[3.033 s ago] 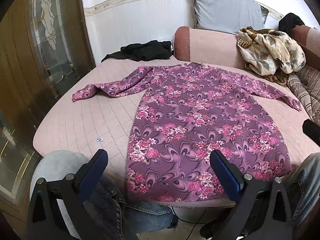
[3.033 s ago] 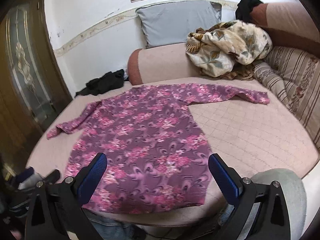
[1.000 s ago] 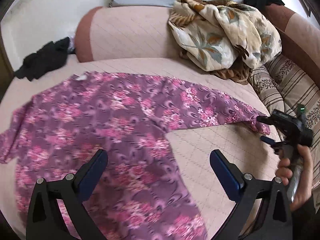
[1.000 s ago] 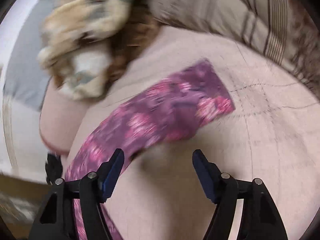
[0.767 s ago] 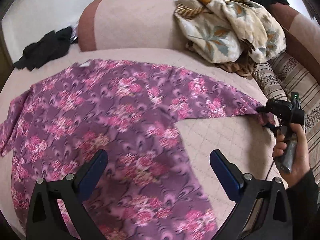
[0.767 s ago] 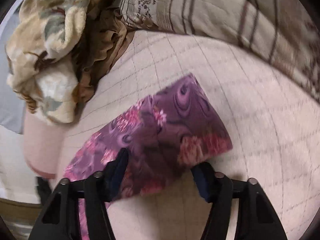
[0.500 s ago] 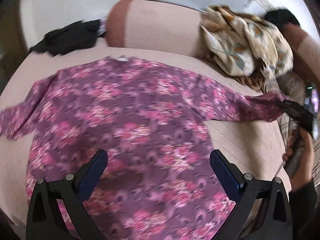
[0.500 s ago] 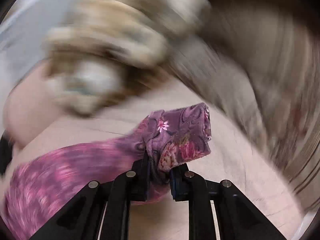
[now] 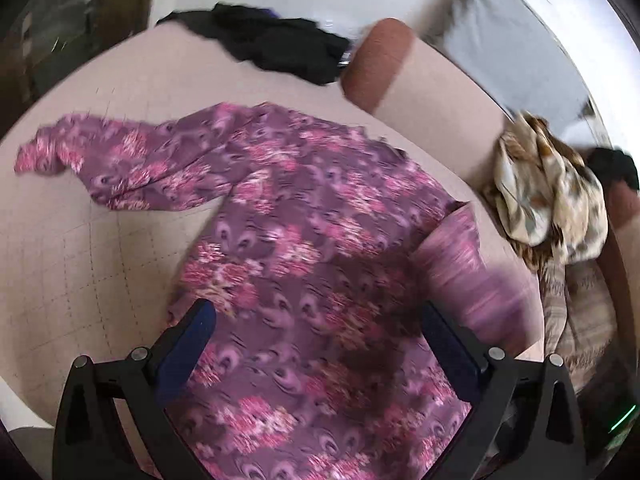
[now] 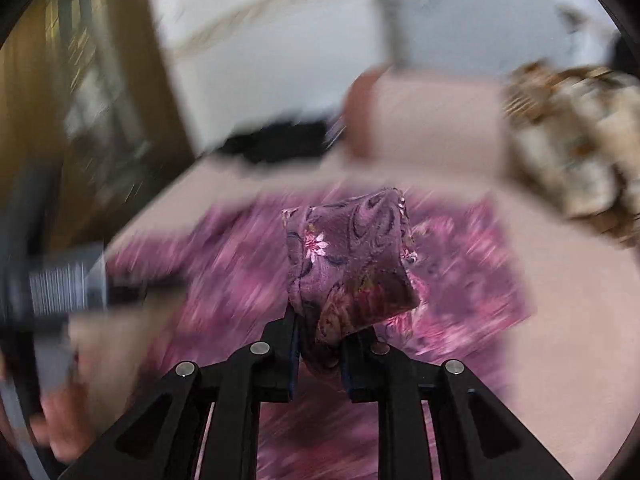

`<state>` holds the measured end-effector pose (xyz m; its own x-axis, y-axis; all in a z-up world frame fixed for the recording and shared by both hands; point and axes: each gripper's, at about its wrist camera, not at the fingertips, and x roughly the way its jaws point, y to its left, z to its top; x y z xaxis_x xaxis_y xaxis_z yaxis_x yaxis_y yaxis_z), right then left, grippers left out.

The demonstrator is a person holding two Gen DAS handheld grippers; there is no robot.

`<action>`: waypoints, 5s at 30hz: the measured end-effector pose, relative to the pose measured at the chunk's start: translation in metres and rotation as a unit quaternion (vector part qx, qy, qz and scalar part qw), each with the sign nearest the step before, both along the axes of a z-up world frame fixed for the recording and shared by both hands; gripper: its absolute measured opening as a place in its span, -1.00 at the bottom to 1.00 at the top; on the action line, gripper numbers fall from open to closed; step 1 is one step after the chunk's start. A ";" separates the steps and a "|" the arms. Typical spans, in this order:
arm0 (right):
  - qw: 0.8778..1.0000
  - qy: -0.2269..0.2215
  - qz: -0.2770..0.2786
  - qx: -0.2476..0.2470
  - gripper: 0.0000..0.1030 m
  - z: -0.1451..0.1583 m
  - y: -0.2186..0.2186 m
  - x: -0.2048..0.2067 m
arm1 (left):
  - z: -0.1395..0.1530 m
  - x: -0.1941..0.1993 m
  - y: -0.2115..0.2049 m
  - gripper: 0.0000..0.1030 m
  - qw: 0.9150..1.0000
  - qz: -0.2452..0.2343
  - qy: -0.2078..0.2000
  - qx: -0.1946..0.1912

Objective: Fold small clothes

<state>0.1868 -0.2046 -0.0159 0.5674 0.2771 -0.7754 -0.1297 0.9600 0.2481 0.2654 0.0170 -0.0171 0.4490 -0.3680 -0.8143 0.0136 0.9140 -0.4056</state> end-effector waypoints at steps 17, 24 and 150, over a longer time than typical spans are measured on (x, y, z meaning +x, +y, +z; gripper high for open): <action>0.964 0.100 -0.209 0.132 0.40 -0.054 -0.130 0.014 | -0.060 -0.003 -0.049 0.69 0.993 -0.070 0.096 0.004; 0.929 0.167 -0.276 0.181 -0.46 -0.103 -0.192 0.066 | -0.068 -0.026 -0.055 -0.92 0.990 -0.066 0.115 0.042; 0.935 0.248 -0.049 0.248 -0.05 -0.086 -0.130 0.052 | -0.031 0.044 -0.037 0.58 0.989 -0.147 0.007 0.014</action>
